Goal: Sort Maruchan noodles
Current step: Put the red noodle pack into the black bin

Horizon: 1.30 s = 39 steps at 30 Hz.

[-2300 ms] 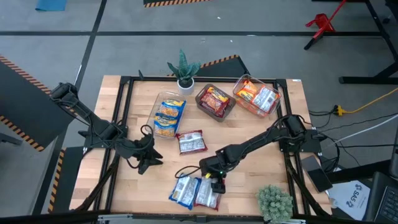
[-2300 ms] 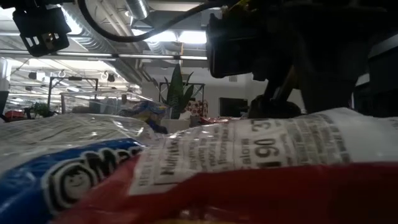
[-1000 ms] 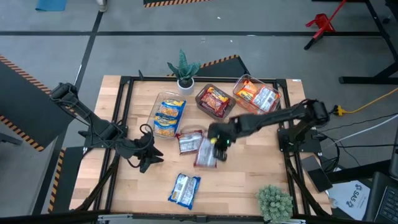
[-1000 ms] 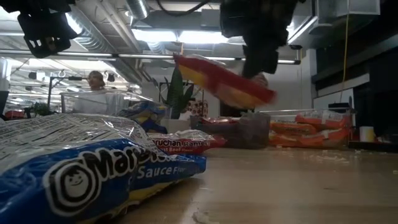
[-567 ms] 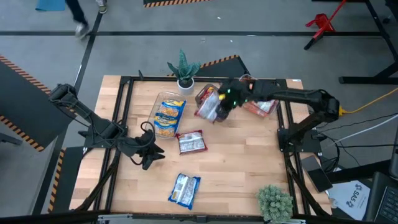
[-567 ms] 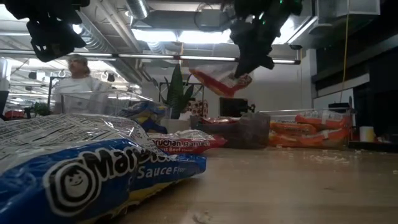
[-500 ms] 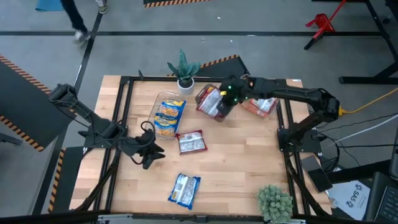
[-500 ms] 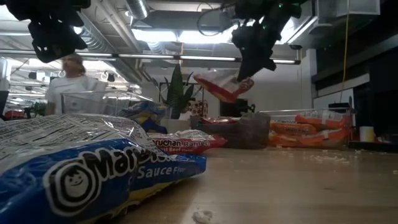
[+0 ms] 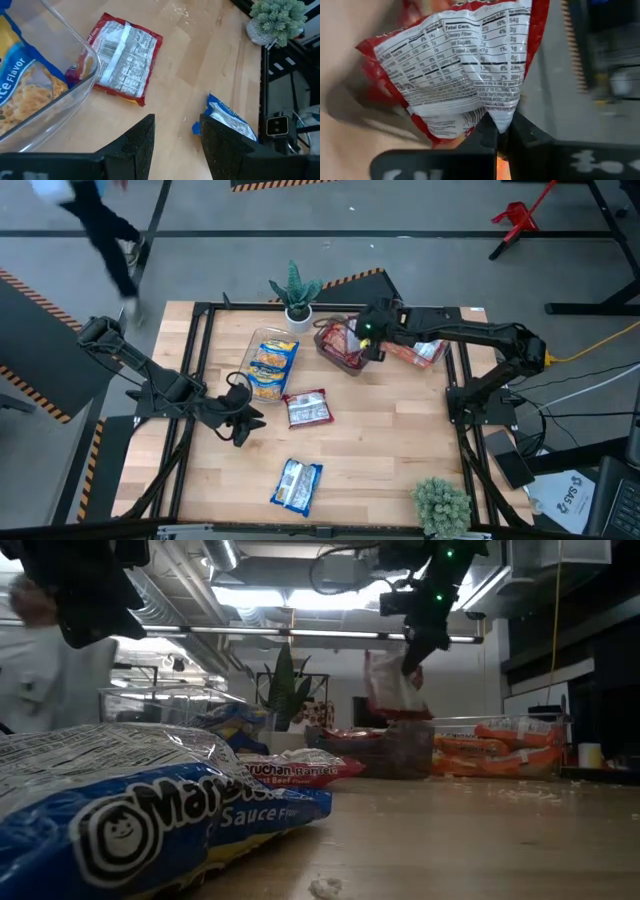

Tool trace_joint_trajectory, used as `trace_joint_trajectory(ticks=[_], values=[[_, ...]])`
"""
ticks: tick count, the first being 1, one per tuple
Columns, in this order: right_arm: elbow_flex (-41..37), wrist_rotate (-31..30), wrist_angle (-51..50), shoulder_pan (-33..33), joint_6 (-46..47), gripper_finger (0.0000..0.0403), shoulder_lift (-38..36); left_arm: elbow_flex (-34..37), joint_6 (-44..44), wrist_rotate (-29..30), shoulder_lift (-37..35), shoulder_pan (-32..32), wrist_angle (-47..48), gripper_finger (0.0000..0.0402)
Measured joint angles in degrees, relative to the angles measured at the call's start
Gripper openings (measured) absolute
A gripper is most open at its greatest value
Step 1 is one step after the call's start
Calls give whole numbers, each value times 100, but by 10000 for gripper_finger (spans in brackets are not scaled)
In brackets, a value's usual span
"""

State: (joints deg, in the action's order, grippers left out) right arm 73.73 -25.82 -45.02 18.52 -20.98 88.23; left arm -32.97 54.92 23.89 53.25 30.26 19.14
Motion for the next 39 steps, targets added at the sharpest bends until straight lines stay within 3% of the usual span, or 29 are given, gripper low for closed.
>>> trace_joint_trajectory(ticks=[5, 19, 34, 39], values=[[0, -763, -197, -131, -892, 1, 0, 0, 2, 104, -2, 0, 96, 149], [0, -301, -149, -500, -1416, 1, 21, 0, 0, 250, 0, 0, 309, 149], [0, -324, 64, -575, -1867, 1, 574, 0, 0, 356, -2, 0, 454, 149], [0, -109, 70, -575, -1980, 23, 570, 0, 0, 357, -2, 0, 476, 149]])
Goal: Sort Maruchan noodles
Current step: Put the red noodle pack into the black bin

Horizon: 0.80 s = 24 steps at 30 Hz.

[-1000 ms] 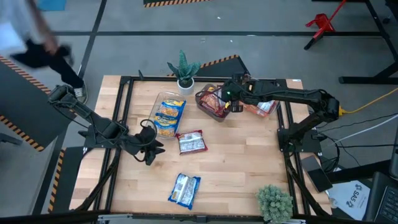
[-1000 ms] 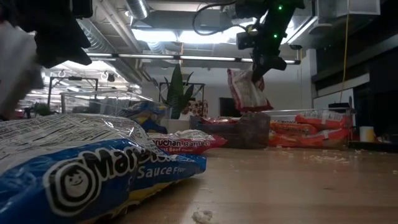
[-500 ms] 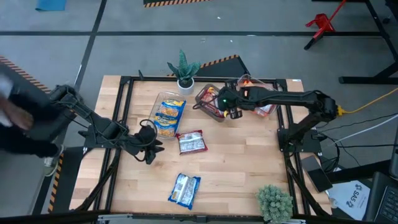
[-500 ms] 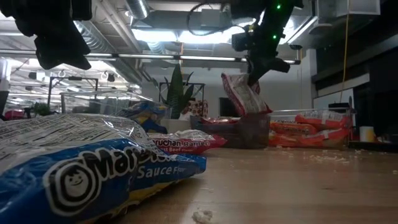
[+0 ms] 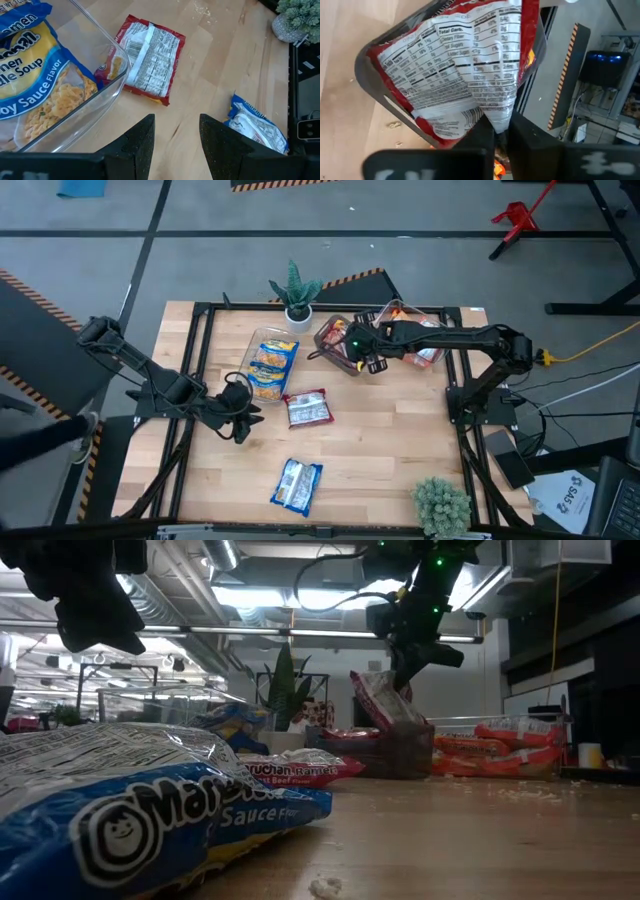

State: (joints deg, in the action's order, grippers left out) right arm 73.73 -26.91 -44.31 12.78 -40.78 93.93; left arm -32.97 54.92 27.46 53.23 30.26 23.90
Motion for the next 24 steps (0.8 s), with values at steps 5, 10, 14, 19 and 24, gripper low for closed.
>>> trace_joint_trajectory(ticks=[5, 10, 14, 19, 24], values=[[0, 95, -29, 0, -170, 68, 0, 0, 0, 0, 1, 0, 6, 149], [0, -142, -148, -1, -139, 120, -2, 0, 0, -2, 0, 0, 6, 149], [88, -395, -260, -103, 1, 143, -2, 0, 2, -2, 1, 0, 9, 149], [521, 131, 140, -247, 26, 141, -15, 0, 7, 113, 0, 0, 6, 149], [549, 214, 950, -138, 146, 126, 47, 0, 11, 485, 0, 0, 9, 149]])
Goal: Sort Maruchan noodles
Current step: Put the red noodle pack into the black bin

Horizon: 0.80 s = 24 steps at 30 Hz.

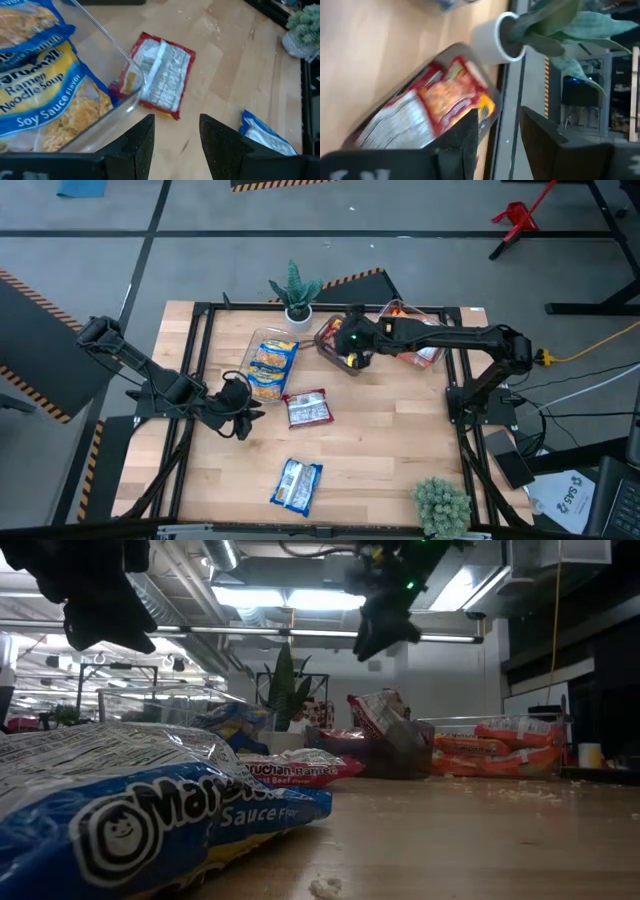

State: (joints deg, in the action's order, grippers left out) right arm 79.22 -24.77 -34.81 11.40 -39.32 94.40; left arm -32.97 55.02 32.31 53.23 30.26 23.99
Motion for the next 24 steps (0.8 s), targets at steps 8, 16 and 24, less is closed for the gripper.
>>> trace_joint_trajectory(ticks=[8, 16, 24], values=[[-7, 435, -57, 65, 432, 111, 622, 0, 9, 84, 2, 0, 24, 149], [-11, 226, -1151, 59, 450, 110, 658, 2, 35, 111, 2, 0, 65, 149], [-11, 476, -1626, 63, 655, 110, 222, 2, 37, 467, 0, 0, 87, 149]])
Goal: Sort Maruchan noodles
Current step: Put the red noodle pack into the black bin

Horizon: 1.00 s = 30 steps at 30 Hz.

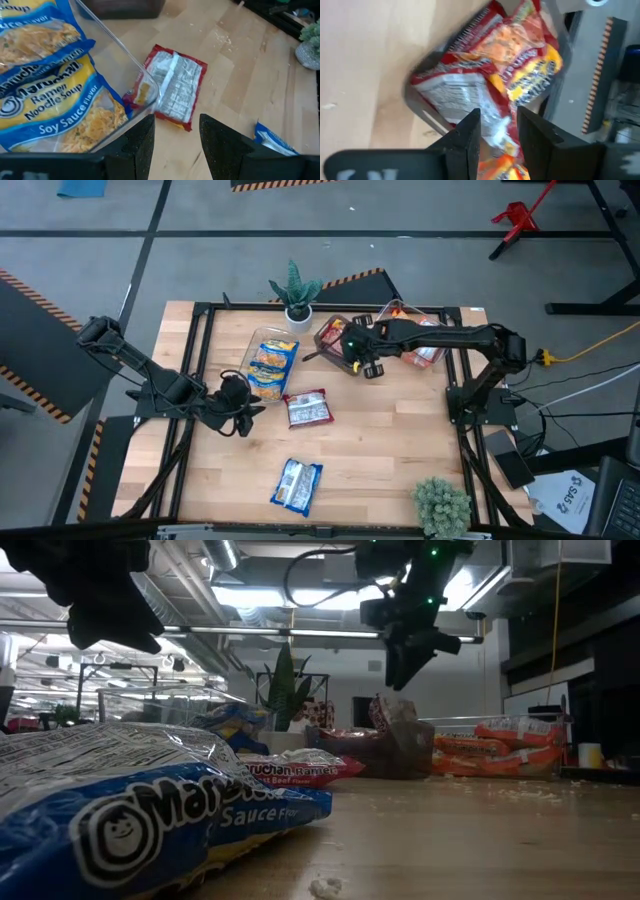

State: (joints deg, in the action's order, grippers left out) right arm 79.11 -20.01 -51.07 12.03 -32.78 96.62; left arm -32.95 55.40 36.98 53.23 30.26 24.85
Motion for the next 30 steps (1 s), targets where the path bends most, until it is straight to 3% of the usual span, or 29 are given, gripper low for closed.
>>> trace_joint_trajectory(ticks=[3, 8, 16, 23, 30], values=[[-17, 119, 37, 29, 148, 110, 0, 0, 2, 44, 0, 0, -1, 149], [196, -421, 199, -125, 126, 110, -124, 0, 122, 45, 0, 0, -3, 149], [293, -232, 1386, 149, 59, 110, 25, 0, 142, 170, 2, -64, -2, 149], [275, 57, 1128, 304, 87, 110, 523, 0, 144, 141, 0, -63, 8, 149], [278, 357, 273, 299, 236, 110, 553, 0, 117, 103, 0, -63, 4, 149]])
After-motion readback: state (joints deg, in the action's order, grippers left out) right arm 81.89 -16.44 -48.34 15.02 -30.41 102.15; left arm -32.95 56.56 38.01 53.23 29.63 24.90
